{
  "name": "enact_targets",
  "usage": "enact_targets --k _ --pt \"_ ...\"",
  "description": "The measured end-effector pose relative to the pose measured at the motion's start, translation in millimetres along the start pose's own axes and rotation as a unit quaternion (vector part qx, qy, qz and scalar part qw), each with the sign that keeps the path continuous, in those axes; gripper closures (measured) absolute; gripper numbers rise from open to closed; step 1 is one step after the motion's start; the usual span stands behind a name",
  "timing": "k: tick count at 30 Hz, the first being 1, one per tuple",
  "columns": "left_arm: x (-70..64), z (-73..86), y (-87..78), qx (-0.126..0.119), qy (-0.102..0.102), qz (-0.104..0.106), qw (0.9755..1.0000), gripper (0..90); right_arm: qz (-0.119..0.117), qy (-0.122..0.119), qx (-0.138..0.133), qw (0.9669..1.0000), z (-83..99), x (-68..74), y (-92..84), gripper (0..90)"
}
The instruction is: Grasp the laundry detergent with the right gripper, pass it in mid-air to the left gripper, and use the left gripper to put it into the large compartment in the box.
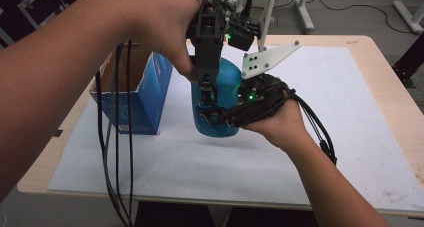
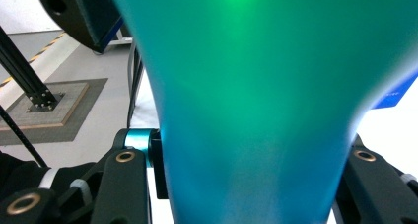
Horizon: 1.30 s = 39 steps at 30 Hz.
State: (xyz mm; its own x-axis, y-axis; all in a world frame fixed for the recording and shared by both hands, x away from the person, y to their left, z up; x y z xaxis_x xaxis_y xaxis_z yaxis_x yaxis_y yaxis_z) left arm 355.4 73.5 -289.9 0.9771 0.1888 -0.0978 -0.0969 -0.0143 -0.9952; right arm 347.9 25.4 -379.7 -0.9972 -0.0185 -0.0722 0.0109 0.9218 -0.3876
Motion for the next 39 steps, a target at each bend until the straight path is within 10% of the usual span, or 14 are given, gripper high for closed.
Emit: enact_targets --k 39 --pt "-2.8 0.0 0.8 0.002 0.013 -0.005 0.9999 39.7 -0.003 0.003 -0.005 1.0 -0.1 1.9 -0.1 42.0"
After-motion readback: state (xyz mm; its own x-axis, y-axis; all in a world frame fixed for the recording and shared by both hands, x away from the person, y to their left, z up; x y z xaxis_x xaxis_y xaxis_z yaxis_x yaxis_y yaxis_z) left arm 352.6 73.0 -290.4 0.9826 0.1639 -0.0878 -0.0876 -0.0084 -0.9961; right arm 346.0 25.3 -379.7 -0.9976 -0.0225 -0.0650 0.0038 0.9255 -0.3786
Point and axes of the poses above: each handheld gripper's, and its own axes: y roughly forward along the jaws, z roughly out of its underside, x roughly to its left, the point moved 7 cm from there along y, roughly forward along the jaws, and after that the axes turned 10 degrees about -y, right-handed, at the moved point
